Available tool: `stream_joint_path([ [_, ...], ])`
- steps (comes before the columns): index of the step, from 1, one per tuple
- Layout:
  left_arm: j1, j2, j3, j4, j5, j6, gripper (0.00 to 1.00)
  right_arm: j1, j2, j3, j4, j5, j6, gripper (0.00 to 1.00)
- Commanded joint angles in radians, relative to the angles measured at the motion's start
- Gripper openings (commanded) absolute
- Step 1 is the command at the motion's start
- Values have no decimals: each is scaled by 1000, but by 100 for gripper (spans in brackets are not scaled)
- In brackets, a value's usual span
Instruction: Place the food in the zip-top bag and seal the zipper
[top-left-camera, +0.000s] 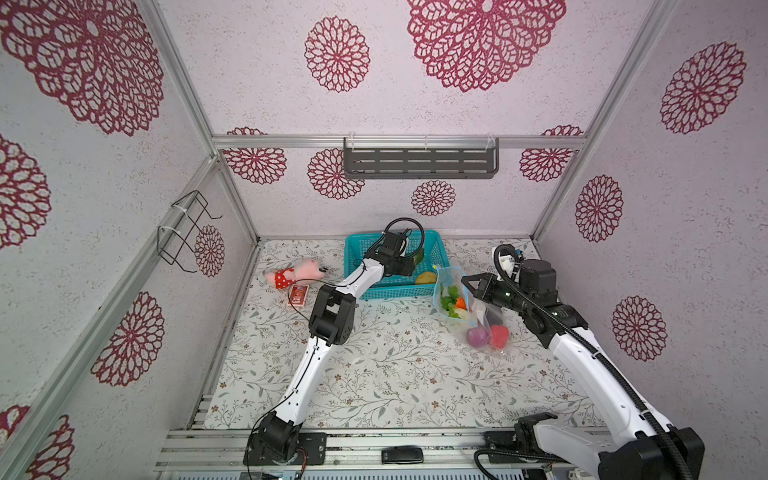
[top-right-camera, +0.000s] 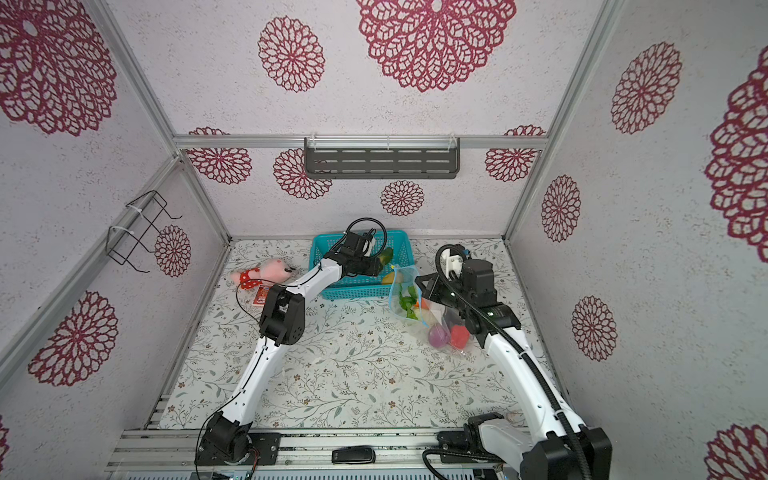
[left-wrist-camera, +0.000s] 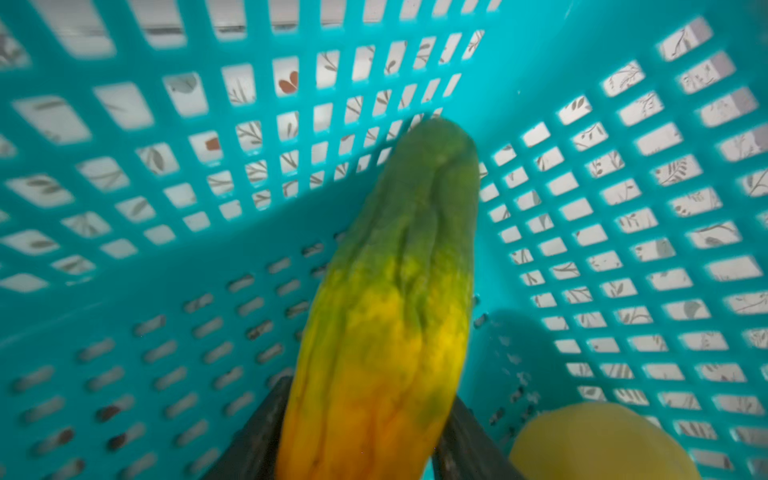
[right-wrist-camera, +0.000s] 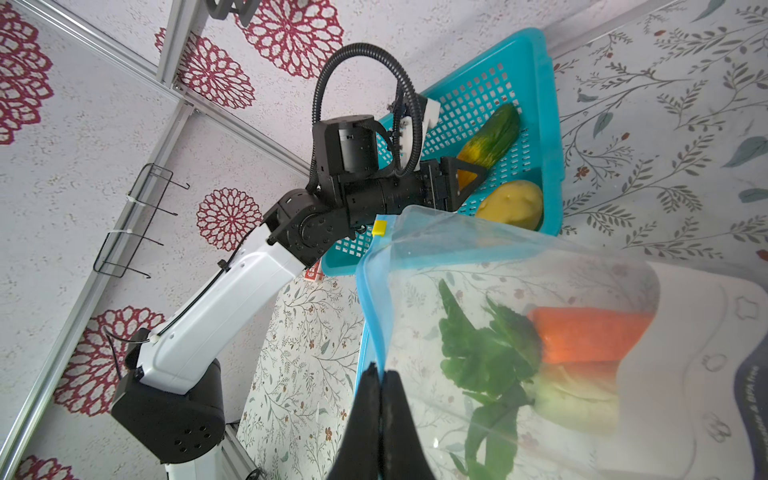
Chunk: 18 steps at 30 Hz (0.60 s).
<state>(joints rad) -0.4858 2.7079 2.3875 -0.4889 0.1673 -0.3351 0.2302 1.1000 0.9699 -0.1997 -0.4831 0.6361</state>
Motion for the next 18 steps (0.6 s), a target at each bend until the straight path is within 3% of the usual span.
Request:
stream_joint_path([
  [1,3,-62,-11,-9,-8,29,50,-7,-32,-11,29,-17,-11,0],
  [18,5,-244,-237,64,-6,48,28,-8,-14,-17,52,-26,-7,0],
])
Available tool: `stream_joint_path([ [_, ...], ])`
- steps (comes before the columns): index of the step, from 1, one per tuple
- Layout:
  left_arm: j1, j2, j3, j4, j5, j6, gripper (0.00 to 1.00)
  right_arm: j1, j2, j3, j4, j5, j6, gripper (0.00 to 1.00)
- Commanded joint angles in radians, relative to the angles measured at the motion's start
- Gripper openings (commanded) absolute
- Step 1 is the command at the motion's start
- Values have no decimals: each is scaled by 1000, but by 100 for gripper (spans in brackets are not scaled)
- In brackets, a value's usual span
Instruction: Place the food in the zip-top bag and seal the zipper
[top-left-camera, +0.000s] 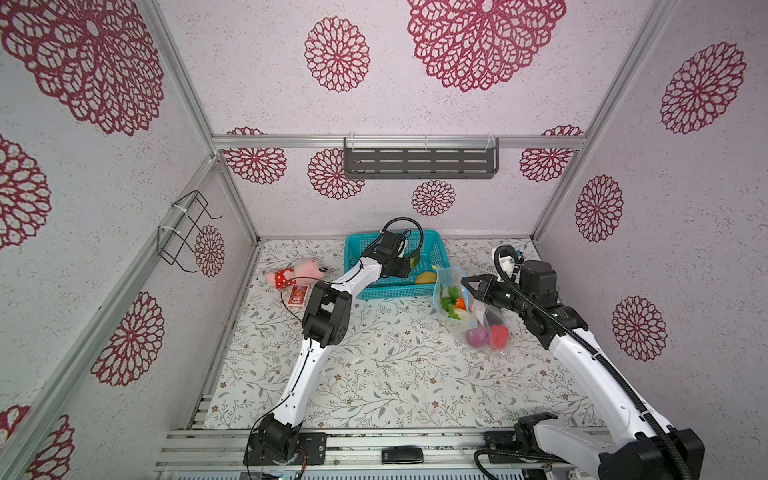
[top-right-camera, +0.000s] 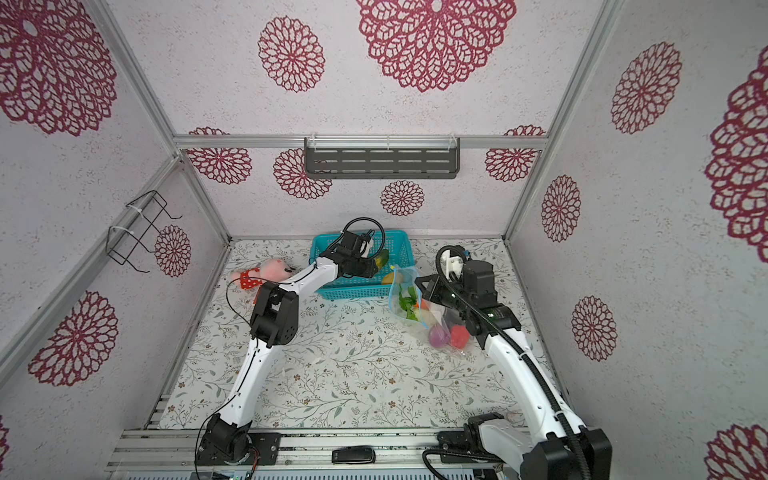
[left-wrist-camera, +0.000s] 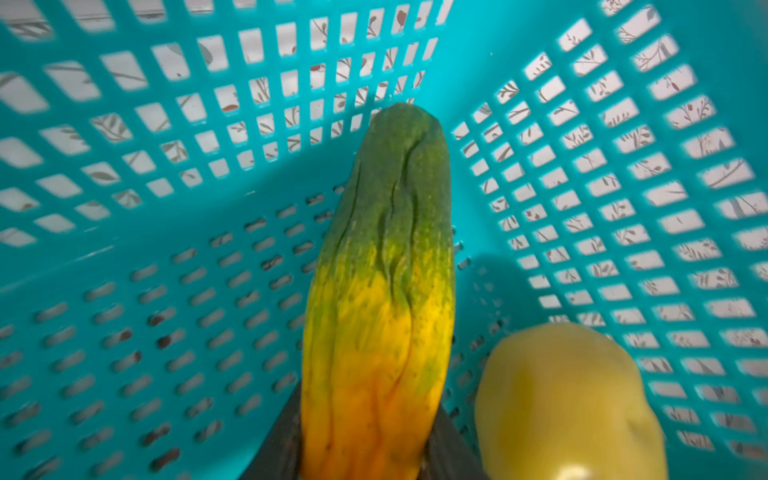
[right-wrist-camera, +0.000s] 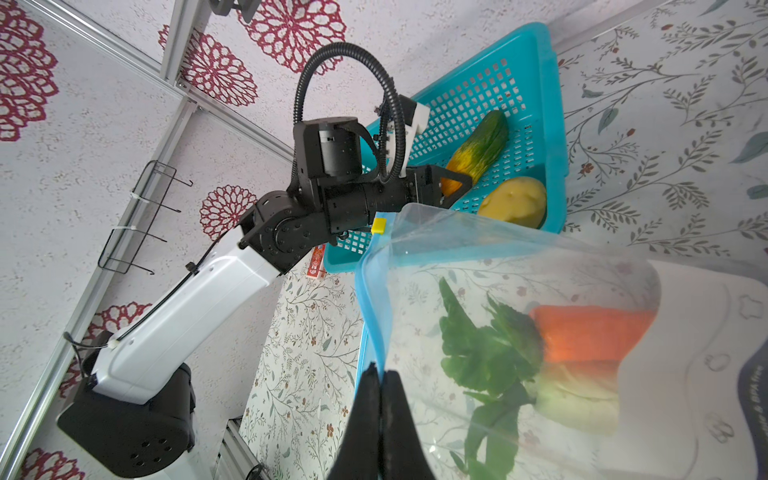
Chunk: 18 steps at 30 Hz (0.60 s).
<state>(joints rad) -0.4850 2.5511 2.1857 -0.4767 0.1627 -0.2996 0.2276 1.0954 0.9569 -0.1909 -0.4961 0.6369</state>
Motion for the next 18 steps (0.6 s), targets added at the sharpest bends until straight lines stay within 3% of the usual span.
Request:
stream_joint_path([
  [1,3,-104,-62,62,0,9,27,-5,-9,-4,45,-15,-7,0],
  [18,-17,-447,-465,165,41,-11,21,-5,14,-10,86,-24,11,0],
])
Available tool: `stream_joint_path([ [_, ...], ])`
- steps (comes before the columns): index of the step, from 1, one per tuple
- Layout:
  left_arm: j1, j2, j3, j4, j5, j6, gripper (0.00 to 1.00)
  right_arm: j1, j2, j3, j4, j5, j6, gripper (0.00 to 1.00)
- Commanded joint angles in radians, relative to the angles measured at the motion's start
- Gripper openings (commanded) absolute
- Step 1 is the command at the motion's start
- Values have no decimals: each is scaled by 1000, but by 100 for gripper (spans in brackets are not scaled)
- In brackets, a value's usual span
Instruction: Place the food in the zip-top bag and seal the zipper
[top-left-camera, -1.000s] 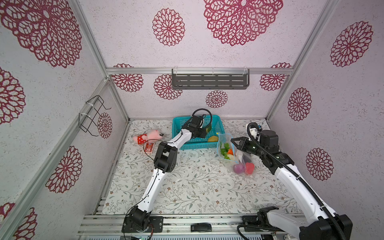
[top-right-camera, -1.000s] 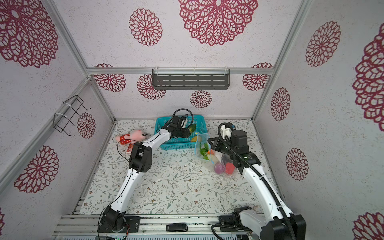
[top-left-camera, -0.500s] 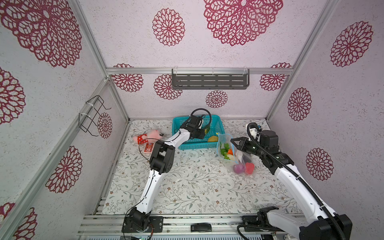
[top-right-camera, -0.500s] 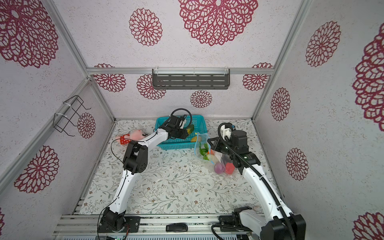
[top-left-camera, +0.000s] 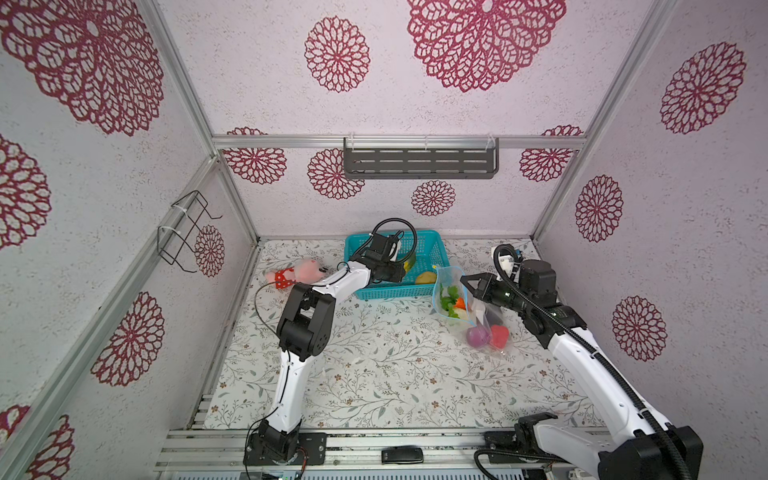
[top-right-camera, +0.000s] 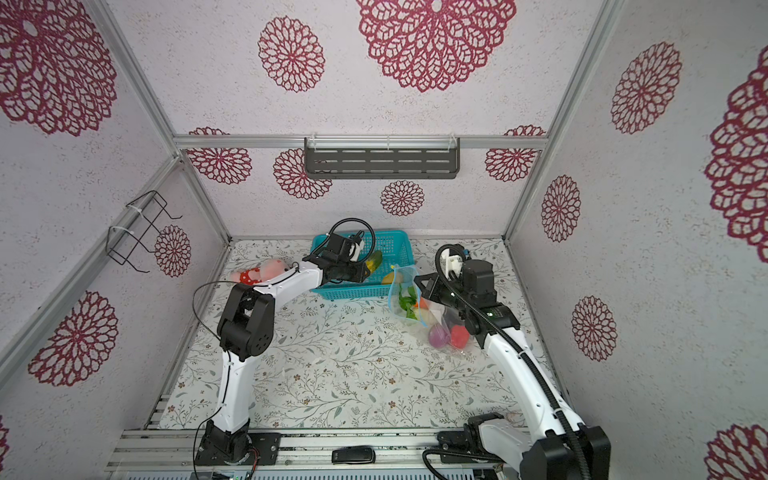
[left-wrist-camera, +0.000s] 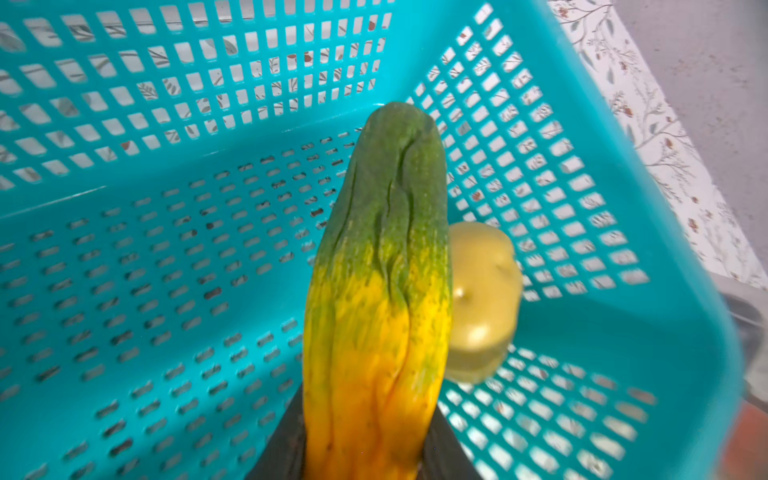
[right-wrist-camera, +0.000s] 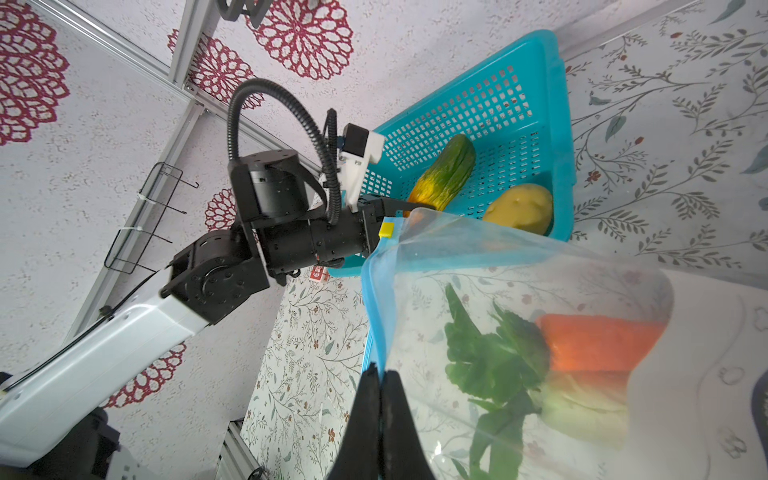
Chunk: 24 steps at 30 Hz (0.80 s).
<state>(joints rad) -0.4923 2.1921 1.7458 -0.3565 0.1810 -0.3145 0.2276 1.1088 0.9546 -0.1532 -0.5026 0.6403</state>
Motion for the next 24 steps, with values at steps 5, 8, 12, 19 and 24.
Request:
stream_joint_path([
  [5,-25,-216,-115,-8,69,-7,19,-5,7,-7,55,-7,2,0],
  [8,-42,-330,-167,-58,95,-18,19,-5,13,-8,61,-5,-1,0],
  [12,-68,-443,-227,-109,137,-43,18,-6,17,-16,76,-4,0,0],
  [19,-126,-561,-241,-260,256,-43,17,-6,38,-30,114,-17,1,0],
  [24,-166,-565,-195,-438,345,-4,17,-5,48,-5,89,-6,-22,0],
])
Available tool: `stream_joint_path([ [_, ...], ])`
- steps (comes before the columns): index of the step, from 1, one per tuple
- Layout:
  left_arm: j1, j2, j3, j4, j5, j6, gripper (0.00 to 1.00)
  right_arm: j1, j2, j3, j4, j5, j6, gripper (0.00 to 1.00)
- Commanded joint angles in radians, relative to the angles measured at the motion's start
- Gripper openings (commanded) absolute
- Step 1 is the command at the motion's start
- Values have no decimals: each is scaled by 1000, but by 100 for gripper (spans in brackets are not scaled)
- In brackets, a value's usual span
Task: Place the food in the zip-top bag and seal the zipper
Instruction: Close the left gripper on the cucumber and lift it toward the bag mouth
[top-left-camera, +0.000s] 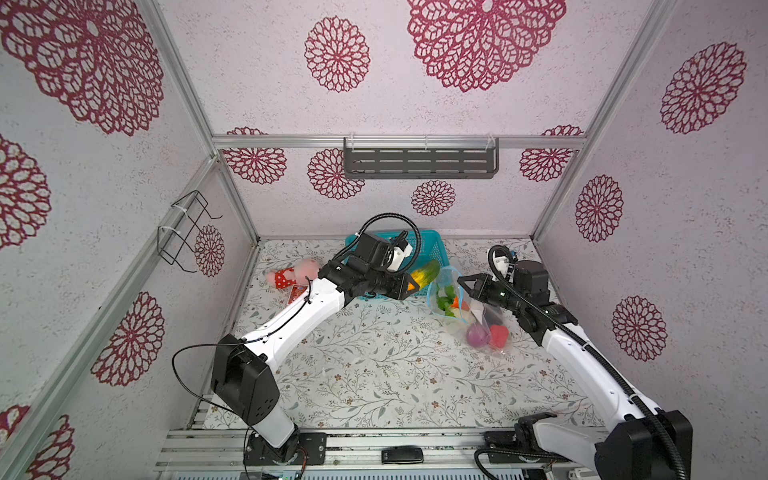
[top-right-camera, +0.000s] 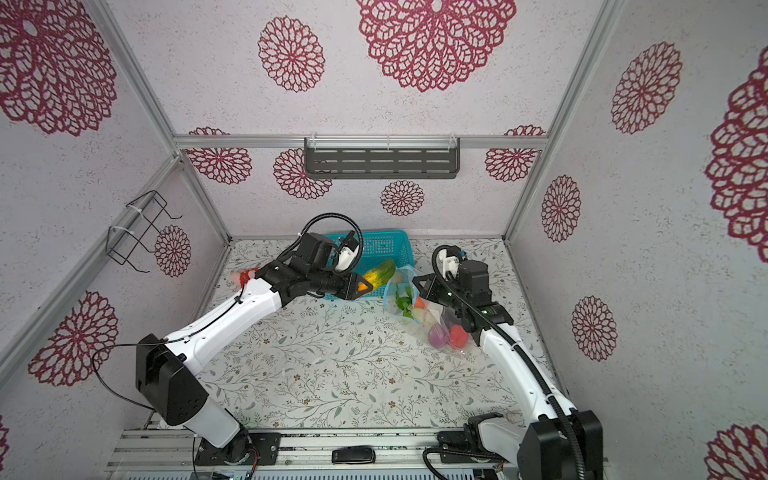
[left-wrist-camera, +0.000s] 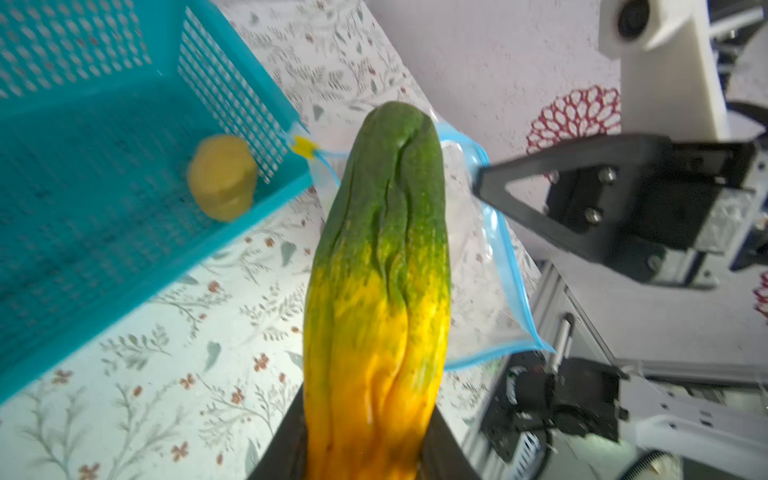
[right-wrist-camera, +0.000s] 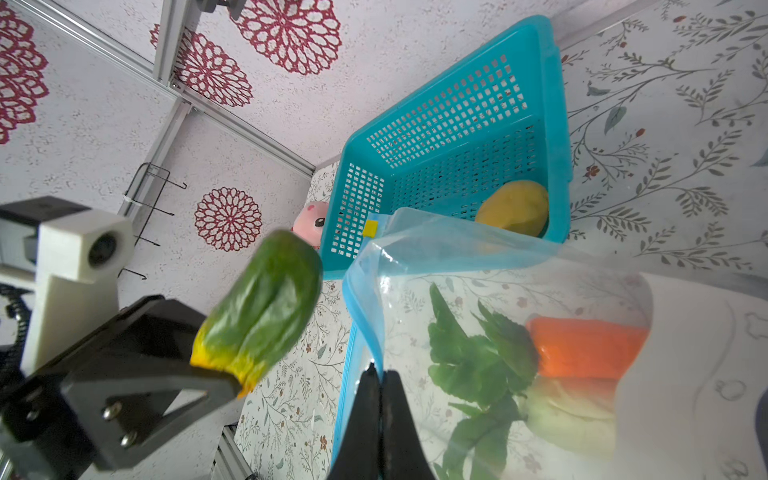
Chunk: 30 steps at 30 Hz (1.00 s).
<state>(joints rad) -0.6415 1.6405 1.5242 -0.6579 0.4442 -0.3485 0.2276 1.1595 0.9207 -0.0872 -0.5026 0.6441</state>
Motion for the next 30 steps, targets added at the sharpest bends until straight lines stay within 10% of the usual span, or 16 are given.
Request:
stream_joint_path([
  [1,-24,-17,25,-146,93,32,17,-5,-6,30,24,-4,-25,0],
  [30,-93,205,298,-201,89,-66,20,52,-67,37,33,-10,-14,0],
])
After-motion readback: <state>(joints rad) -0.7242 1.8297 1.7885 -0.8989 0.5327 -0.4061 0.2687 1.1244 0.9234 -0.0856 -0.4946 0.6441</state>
